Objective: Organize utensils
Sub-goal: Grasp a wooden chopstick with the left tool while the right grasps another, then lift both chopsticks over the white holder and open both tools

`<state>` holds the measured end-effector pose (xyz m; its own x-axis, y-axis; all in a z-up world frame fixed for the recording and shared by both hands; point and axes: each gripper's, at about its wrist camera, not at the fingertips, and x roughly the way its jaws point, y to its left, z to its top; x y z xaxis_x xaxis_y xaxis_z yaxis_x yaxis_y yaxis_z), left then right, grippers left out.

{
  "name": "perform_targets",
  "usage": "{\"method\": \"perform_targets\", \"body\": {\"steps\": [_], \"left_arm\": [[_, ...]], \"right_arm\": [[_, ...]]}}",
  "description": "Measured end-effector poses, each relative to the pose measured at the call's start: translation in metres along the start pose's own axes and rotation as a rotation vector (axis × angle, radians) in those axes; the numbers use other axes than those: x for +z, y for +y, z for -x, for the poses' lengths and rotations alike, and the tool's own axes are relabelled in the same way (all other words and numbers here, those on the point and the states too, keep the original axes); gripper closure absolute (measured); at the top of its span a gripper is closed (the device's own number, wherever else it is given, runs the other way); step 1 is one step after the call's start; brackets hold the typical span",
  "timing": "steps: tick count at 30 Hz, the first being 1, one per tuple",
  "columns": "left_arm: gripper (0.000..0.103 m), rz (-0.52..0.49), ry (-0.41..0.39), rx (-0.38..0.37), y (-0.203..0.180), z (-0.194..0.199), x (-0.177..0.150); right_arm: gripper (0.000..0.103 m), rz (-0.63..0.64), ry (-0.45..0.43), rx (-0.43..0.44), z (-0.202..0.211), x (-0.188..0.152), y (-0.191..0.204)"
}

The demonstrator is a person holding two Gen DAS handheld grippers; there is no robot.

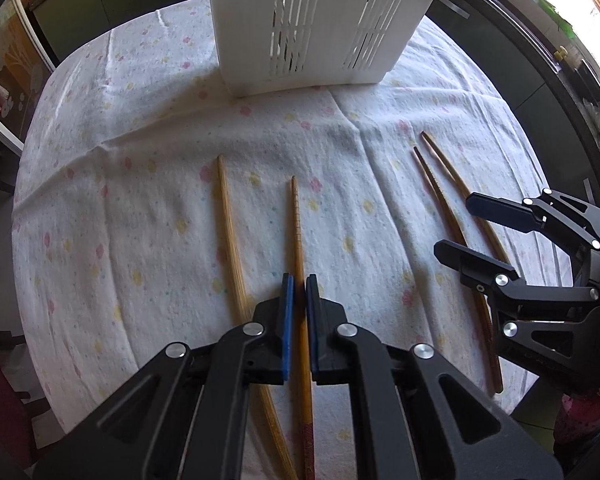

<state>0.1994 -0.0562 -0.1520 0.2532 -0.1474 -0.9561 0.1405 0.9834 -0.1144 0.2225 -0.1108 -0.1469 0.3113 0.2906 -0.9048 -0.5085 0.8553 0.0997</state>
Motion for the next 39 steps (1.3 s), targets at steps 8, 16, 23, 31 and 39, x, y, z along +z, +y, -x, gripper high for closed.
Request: {"method": "perform_targets", "body": {"steps": [8, 16, 23, 31, 39], "left_arm": [[0.097, -0.004, 0.0, -0.008, 0.0, 0.001, -0.002], [0.097, 0.004, -0.025, -0.051, 0.007, 0.011, -0.005], [0.097, -0.019, -0.119, -0.091, 0.007, 0.056, -0.009], [0.097, -0.071, -0.219, -0.099, -0.007, 0.107, -0.021], [0.097, -0.1, -0.299, -0.109, -0.024, 0.148, -0.025]], "right_arm": [[0.071, 0.01, -0.032, -0.053, -0.006, -0.007, 0.013], [0.096, -0.045, -0.127, 0.038, 0.016, -0.004, 0.01], [0.096, -0.097, -0.311, 0.099, 0.088, -0.013, -0.008], [0.096, -0.1, -0.41, 0.127, 0.132, -0.027, -0.01], [0.096, -0.096, -0.463, 0.142, 0.155, -0.038, -0.008]]}}
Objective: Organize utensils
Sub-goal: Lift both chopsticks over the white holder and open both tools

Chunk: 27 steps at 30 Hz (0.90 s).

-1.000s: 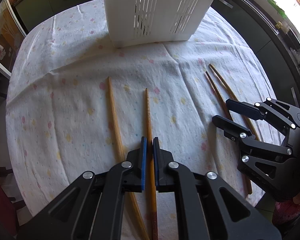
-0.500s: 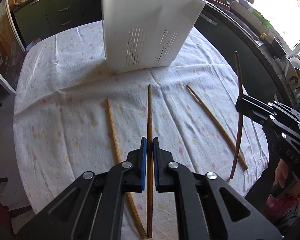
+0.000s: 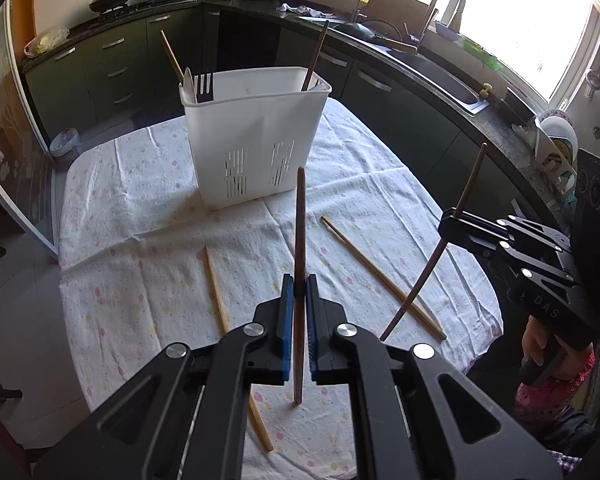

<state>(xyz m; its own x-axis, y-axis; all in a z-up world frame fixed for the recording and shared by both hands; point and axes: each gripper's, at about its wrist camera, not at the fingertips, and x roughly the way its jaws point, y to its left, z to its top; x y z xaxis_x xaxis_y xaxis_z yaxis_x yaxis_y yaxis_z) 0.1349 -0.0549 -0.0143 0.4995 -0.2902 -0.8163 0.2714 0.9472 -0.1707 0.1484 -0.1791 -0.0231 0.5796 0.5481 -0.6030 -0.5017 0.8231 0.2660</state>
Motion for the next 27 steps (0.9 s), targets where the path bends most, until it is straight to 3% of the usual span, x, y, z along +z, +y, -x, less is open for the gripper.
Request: {"method": "perform_targets", "body": {"steps": [8, 13, 19, 22, 27], "left_arm": [[0.097, -0.017, -0.114, -0.001, -0.009, 0.041, 0.03], [0.097, -0.019, -0.251, 0.027, -0.01, 0.079, 0.079], [0.097, -0.022, -0.414, 0.121, -0.013, 0.109, 0.139], [0.097, -0.023, -0.45, 0.165, -0.014, 0.105, 0.157], [0.097, -0.026, -0.395, 0.197, -0.01, 0.064, 0.165]], "right_arm": [[0.096, -0.008, -0.041, 0.008, 0.016, 0.002, 0.001], [0.096, -0.009, -0.043, 0.018, 0.018, 0.0, 0.002], [0.096, -0.022, -0.037, 0.022, 0.018, -0.005, -0.003], [0.096, -0.028, -0.046, 0.02, 0.022, -0.003, -0.008], [0.096, -0.02, -0.069, 0.016, 0.031, 0.004, -0.009]]}}
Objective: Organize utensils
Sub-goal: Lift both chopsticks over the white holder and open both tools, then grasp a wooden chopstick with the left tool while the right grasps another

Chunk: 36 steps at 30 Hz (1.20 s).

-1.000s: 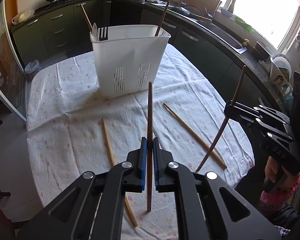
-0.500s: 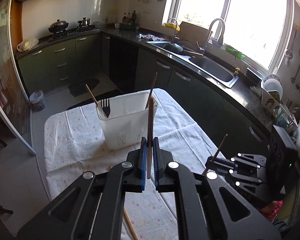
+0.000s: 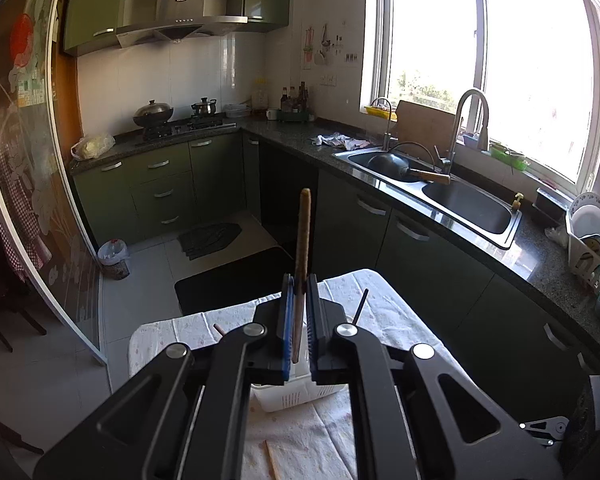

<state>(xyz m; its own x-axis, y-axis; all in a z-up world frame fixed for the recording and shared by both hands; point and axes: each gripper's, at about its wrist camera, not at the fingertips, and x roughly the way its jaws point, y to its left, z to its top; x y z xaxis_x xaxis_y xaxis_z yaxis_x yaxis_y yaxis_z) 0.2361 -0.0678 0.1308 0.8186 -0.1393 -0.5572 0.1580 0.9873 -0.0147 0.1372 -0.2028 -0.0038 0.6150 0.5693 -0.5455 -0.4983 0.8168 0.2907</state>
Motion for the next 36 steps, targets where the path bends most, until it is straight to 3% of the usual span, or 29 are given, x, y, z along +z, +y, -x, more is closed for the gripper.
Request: {"method": "perform_targets", "body": {"steps": [4, 7, 10, 15, 19, 22, 25, 29, 32, 36], "left_arm": [[0.097, -0.005, 0.089, 0.02, 0.002, -0.033, -0.02], [0.089, -0.001, 0.116, 0.023, 0.007, -0.042, -0.032], [0.077, -0.005, 0.108, 0.026, 0.011, -0.035, -0.035], [0.073, -0.004, 0.111, 0.013, 0.018, -0.016, -0.047], [0.067, -0.024, 0.136, 0.008, 0.019, -0.001, -0.065], [0.066, -0.038, 0.182, 0.002, 0.022, 0.002, -0.085], [0.066, -0.046, 0.243, -0.002, 0.026, -0.001, -0.109], [0.054, -0.029, 0.344, -0.012, 0.034, -0.016, -0.142], [0.054, -0.002, 0.418, -0.024, 0.04, -0.032, -0.165], [0.054, 0.014, 0.52, -0.03, 0.043, -0.056, -0.197]], "right_arm": [[0.096, 0.015, -0.034, 0.006, 0.008, 0.015, 0.004], [0.096, 0.039, -0.088, 0.003, 0.015, 0.037, 0.013], [0.096, 0.058, -0.163, 0.01, 0.021, 0.068, 0.022], [0.096, 0.058, -0.305, -0.016, 0.019, 0.128, 0.035], [0.096, 0.015, -0.406, -0.048, -0.007, 0.169, 0.03], [0.096, -0.012, -0.392, -0.071, -0.042, 0.184, 0.02], [0.096, -0.006, -0.314, -0.106, -0.08, 0.184, 0.015], [0.095, 0.012, -0.218, -0.122, -0.114, 0.17, 0.008], [0.093, 0.028, -0.208, -0.126, -0.12, 0.162, 0.004], [0.09, 0.054, -0.231, -0.115, -0.096, 0.148, 0.007]]}}
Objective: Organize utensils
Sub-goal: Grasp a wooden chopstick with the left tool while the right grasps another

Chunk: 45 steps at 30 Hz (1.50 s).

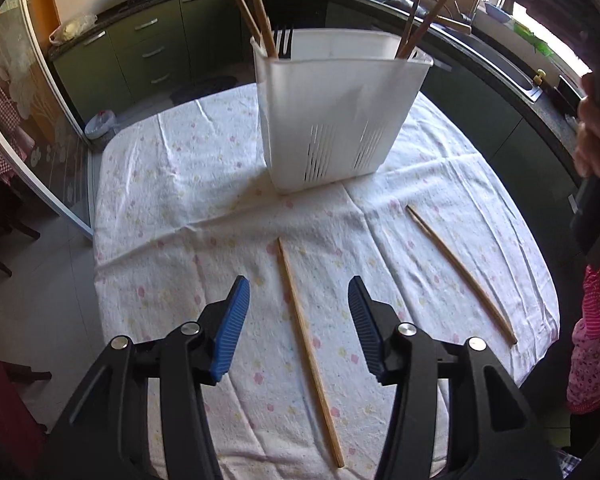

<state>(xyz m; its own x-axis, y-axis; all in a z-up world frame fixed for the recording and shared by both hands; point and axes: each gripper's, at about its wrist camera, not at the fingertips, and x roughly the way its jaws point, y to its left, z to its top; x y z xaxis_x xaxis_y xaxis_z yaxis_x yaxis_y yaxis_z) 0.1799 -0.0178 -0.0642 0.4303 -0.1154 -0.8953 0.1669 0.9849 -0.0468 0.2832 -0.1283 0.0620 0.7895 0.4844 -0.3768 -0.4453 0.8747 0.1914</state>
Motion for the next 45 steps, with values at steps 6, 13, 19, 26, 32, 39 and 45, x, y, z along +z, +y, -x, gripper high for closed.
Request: {"method": "perform_targets", "body": {"steps": [6, 13, 19, 26, 32, 39, 45], "left_arm": [[0.054, 0.09, 0.172, -0.037, 0.01, -0.056, -0.02], [0.054, 0.109, 0.204, -0.035, 0.01, -0.078, -0.022], [0.054, 0.091, 0.186, -0.042, -0.003, -0.082, -0.01], [0.077, 0.075, 0.168, 0.008, -0.014, -0.093, 0.004], [0.096, 0.083, 0.17, 0.027, -0.019, -0.098, 0.01], [0.096, 0.067, 0.166, 0.016, -0.008, -0.087, 0.002], [0.096, 0.027, 0.169, 0.02, -0.013, -0.083, -0.006]], "right_arm": [[0.075, 0.082, 0.1, 0.048, 0.045, -0.043, 0.01], [0.071, 0.17, 0.353, 0.008, 0.045, -0.123, 0.001], [0.071, 0.093, 0.461, -0.034, 0.031, -0.175, -0.034], [0.061, 0.088, 0.527, -0.061, 0.028, -0.199, -0.038], [0.052, 0.102, 0.586, -0.062, 0.01, -0.2, -0.038], [0.053, 0.141, 0.677, -0.03, -0.006, -0.214, -0.024], [0.054, 0.159, 0.766, -0.021, -0.022, -0.228, -0.021]]}}
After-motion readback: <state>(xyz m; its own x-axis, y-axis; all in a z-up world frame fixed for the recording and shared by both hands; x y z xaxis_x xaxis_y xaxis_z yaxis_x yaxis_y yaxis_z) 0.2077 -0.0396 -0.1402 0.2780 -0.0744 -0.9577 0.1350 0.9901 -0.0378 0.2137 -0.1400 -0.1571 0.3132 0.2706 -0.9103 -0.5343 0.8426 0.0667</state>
